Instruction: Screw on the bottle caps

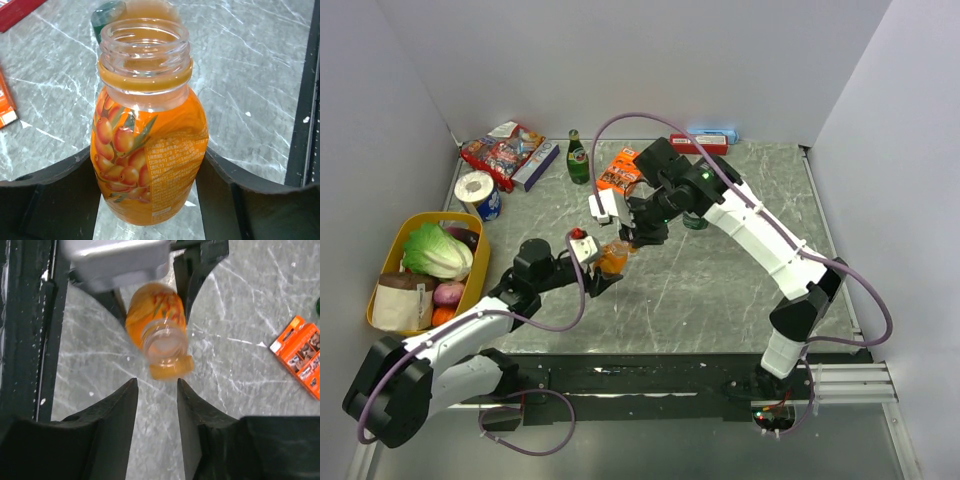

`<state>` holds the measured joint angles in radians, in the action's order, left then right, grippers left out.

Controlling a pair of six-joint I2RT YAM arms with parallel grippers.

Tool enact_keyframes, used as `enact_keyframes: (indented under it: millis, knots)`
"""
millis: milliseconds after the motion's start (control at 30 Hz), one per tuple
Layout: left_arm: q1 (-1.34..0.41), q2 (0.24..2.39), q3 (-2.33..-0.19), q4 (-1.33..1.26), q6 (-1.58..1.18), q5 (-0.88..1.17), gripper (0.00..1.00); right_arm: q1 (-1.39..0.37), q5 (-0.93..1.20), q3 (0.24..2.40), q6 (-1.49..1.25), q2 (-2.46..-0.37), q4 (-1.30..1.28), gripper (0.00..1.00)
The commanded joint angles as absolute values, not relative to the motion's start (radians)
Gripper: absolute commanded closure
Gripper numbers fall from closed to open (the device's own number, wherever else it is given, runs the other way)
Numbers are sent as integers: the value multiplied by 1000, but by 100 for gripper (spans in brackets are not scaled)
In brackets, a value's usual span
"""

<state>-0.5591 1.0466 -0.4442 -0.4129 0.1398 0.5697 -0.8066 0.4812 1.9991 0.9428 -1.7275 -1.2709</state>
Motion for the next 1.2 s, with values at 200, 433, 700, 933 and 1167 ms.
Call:
enact_keyframes:
  millis: [200,433,700,933,1167]
  knots:
    - [-551,1052,-361,-673,38,574,99,-847,420,2125,920,-1770,-1388,68]
    - [-523,1000,-364,-583,8,532,99,-741,452,1922,770,-1669,-1250,68]
    - [-494,994,-406,-517,-58,497,99,-580,437,1625,821,-1598,-1057,55]
    - [-486,951,-443,-423,-54,486,99,-531,403,1510,1296,-1663,-1049,33]
    - [-476,885,-440,-348,-52,462,99,-529,305,1574,1569,-1819,-1058,29]
